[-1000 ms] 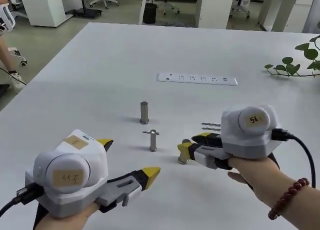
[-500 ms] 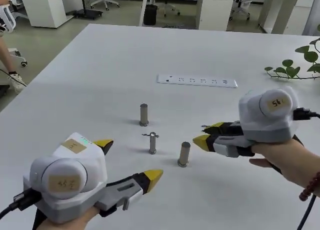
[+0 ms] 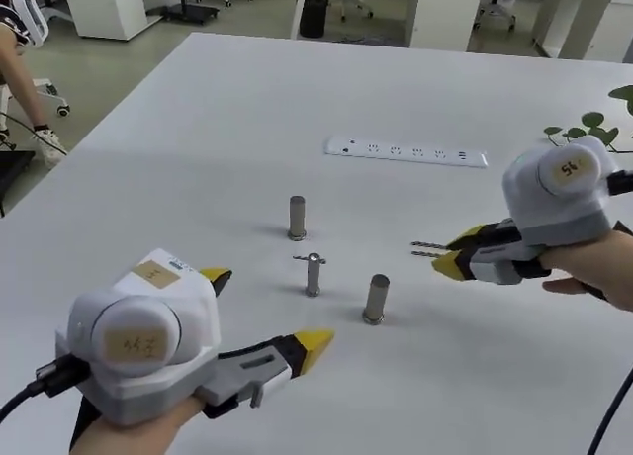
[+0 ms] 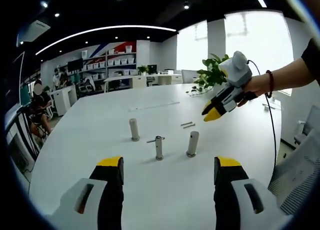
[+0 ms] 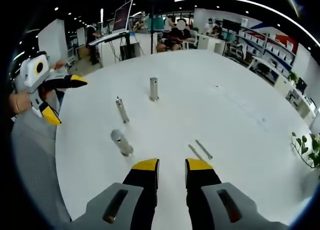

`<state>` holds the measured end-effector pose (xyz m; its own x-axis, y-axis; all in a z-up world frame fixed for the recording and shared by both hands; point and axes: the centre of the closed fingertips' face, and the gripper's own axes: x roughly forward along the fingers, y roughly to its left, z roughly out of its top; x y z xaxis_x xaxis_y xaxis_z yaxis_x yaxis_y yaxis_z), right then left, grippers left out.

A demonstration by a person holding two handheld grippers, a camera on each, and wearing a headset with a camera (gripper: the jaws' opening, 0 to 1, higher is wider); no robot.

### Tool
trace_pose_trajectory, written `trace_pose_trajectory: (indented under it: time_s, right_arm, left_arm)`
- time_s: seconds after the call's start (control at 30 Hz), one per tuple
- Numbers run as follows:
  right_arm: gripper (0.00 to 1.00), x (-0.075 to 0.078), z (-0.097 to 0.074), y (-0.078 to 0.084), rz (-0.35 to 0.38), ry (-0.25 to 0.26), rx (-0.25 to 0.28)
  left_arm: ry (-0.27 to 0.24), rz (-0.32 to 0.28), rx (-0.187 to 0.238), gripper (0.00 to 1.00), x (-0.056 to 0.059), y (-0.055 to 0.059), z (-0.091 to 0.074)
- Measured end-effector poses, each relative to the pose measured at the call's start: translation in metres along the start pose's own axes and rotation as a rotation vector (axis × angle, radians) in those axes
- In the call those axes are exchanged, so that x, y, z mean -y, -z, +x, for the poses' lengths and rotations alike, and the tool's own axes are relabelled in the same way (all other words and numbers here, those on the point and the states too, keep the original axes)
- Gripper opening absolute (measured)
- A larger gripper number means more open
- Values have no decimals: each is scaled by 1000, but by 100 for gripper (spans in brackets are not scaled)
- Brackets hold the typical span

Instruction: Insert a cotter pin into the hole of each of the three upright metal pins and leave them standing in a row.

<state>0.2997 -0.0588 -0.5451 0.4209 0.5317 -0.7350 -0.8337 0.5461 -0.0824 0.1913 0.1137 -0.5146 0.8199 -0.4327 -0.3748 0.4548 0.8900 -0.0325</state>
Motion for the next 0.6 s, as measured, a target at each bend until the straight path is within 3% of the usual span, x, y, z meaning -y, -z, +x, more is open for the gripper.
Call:
trace_pose_trajectory:
  time_s: [0.2,0.3,0.53,0.6]
  right_arm:
    - [15,14,12,5,-24,-9,-50]
    - [14,29,26,6,-16,-14,-68]
    - [11,39,40,12,-12,-20,-113]
    - [10,46,48,14,-41,-27,-133]
  left_arm:
    - [-1,3,11,72,-2,-1,0]
    - [2,29,20,71,0,-3,0]
    - [1,26,6,69,-2,1,1]
    - [-3,25,3,68,-3,2,1]
